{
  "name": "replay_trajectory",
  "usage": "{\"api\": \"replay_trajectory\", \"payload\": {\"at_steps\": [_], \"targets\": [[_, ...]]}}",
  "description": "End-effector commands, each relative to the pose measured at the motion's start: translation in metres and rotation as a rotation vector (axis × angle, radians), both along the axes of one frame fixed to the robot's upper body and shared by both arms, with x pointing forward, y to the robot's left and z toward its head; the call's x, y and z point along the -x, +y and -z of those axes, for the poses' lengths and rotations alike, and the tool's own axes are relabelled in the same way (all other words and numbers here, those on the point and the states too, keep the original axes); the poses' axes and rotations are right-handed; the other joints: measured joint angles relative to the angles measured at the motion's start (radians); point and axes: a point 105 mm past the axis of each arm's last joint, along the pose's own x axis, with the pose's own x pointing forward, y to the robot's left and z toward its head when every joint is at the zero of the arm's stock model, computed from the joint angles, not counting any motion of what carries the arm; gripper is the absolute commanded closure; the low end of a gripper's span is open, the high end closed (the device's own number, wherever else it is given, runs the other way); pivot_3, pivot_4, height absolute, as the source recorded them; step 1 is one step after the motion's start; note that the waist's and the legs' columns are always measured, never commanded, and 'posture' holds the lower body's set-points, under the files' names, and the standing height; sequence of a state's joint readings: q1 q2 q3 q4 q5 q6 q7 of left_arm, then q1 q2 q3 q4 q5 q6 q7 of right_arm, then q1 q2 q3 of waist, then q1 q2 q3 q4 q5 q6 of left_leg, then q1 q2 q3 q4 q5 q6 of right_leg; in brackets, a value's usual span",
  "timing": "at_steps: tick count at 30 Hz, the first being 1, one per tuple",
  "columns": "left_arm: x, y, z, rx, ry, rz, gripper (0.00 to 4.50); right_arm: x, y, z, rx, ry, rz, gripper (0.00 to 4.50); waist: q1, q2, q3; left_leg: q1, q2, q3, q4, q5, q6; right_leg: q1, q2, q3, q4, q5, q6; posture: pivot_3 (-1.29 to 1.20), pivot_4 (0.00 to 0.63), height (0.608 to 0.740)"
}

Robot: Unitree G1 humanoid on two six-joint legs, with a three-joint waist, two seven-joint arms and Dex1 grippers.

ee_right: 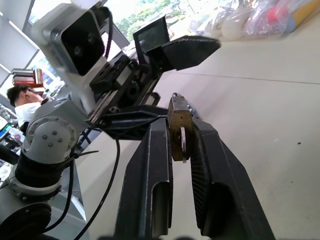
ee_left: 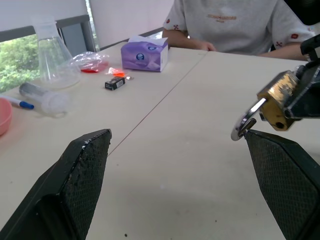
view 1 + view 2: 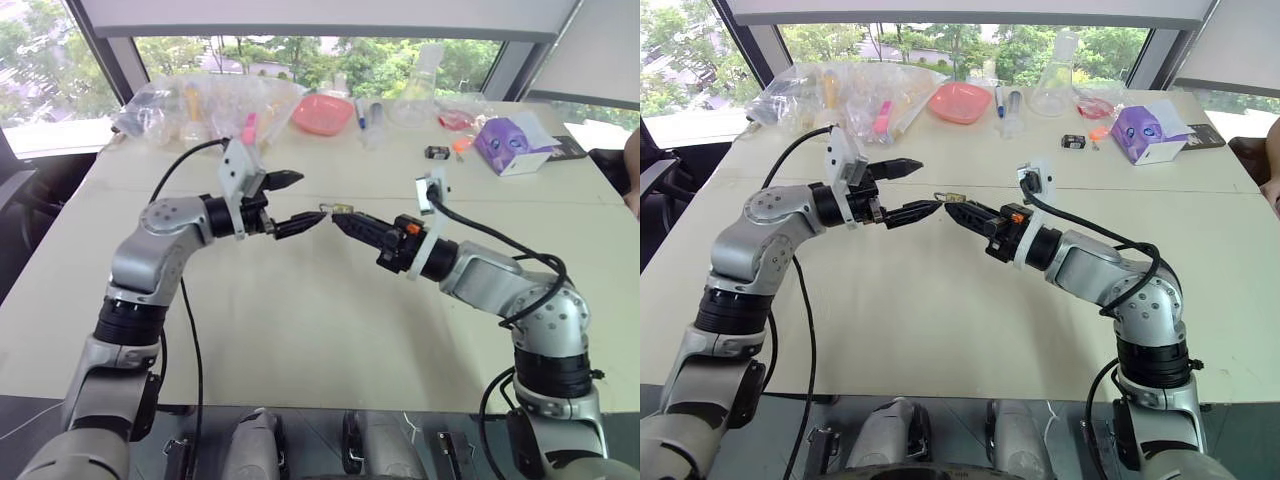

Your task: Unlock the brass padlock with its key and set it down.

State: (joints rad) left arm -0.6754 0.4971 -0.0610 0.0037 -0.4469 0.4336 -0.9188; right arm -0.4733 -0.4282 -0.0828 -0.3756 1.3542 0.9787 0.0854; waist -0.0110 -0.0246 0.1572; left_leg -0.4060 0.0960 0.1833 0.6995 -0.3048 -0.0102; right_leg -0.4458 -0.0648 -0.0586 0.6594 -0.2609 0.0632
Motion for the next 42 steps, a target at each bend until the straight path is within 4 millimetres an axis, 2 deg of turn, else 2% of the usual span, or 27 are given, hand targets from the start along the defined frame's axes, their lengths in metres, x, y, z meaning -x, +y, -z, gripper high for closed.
{"api": "replay_trajectory", "payload": {"at_steps": [1, 7, 17, 20, 23, 26, 28, 30, 34, 41, 42], "targets": [[0.001, -0.003, -0.014, 0.009, -0.065, 0.011, 0.09, 0.009, 0.003, -0.009, -0.008, -0.042, -0.030, 4.50, 0.000, 0.000, 0.000, 0.000, 0.000, 0.000, 0.000, 0.000, 0.000, 0.000, 0.000, 0.000, 0.000, 0.000, 0.000, 0.00, 0.150, 0.740], [-0.005, -0.004, -0.023, 0.042, -0.107, -0.027, 0.09, 0.012, 0.003, -0.002, 0.008, -0.016, -0.041, 4.50, 0.000, 0.000, 0.000, 0.000, 0.000, 0.000, 0.000, 0.000, 0.000, 0.000, 0.000, 0.000, 0.000, 0.000, 0.000, 0.00, 0.150, 0.740], [-0.008, -0.002, -0.027, 0.058, -0.154, -0.077, 0.09, 0.012, 0.004, 0.003, 0.019, 0.003, -0.044, 4.50, 0.000, 0.000, 0.000, 0.000, 0.000, 0.000, 0.000, 0.000, 0.000, 0.000, 0.000, 0.000, 0.000, 0.000, 0.000, 0.00, 0.150, 0.740], [-0.005, -0.003, -0.022, 0.051, -0.133, -0.059, 0.09, 0.010, 0.003, 0.004, 0.016, 0.008, -0.037, 4.50, 0.000, 0.000, 0.000, 0.000, 0.000, 0.000, 0.000, 0.000, 0.000, 0.000, 0.000, 0.000, 0.000, 0.000, 0.000, 0.00, 0.150, 0.740], [-0.003, 0.009, -0.005, 0.003, -0.056, -0.070, 0.09, -0.002, -0.006, 0.005, -0.017, 0.057, 0.045, 4.50, -0.002, 0.000, 0.000, 0.000, 0.000, 0.000, 0.000, 0.000, 0.000, 0.000, 0.000, 0.000, 0.000, 0.000, 0.000, 0.00, 0.150, 0.740], [0.001, 0.028, 0.011, -0.051, 0.005, -0.095, 0.09, -0.019, -0.020, 0.023, 0.006, 0.171, 0.150, 4.50, -0.005, 0.000, 0.000, 0.001, 0.000, 0.000, 0.000, 0.000, 0.000, 0.000, 0.000, 0.000, 0.000, 0.000, 0.000, 0.00, 0.150, 0.740], [0.009, 0.033, 0.013, -0.054, 0.037, -0.078, 0.09, -0.023, -0.023, 0.029, -0.001, 0.224, 0.166, 4.50, -0.005, 0.000, 0.000, 0.001, 0.000, 0.000, -0.001, 0.000, 0.000, 0.000, 0.000, 0.000, 0.000, 0.000, 0.000, 0.00, 0.150, 0.740], [0.016, 0.035, 0.013, -0.043, 0.069, -0.060, 0.09, -0.026, -0.023, 0.034, -0.007, 0.265, 0.172, 4.50, -0.002, 0.000, 0.000, 0.000, 0.001, 0.000, -0.001, 0.000, 0.000, 0.000, 0.000, 0.000, 0.000, 0.000, 0.000, 0.00, 0.150, 0.740], [0.038, 0.035, 0.019, -0.067, 0.130, -0.004, 0.09, -0.042, -0.025, 0.062, 0.007, 0.430, 0.209, 4.50, -0.004, 0.000, 0.000, 0.000, 0.000, 0.000, 0.000, 0.000, 0.000, 0.000, -0.001, 0.000, 0.000, 0.000, 0.000, 0.00, 0.150, 0.740], [0.053, 0.033, 0.029, -0.075, 0.191, -0.007, 0.09, -0.058, -0.025, 0.088, -0.001, 0.607, 0.233, 4.50, -0.004, 0.001, 0.000, 0.000, 0.000, 0.000, -0.001, 0.000, 0.000, 0.000, 0.000, 0.000, 0.000, 0.000, 0.000, 0.00, 0.150, 0.740], [0.056, 0.034, 0.031, -0.081, 0.199, -0.007, 0.03, -0.059, -0.027, 0.094, 0.012, 0.634, 0.243, 4.02, -0.005, 0.001, 0.000, 0.000, 0.000, 0.000, -0.001, 0.000, 0.000, 0.000, 0.000, 0.000, 0.000, 0.000, 0.000, 0.00, 0.150, 0.740]]}}
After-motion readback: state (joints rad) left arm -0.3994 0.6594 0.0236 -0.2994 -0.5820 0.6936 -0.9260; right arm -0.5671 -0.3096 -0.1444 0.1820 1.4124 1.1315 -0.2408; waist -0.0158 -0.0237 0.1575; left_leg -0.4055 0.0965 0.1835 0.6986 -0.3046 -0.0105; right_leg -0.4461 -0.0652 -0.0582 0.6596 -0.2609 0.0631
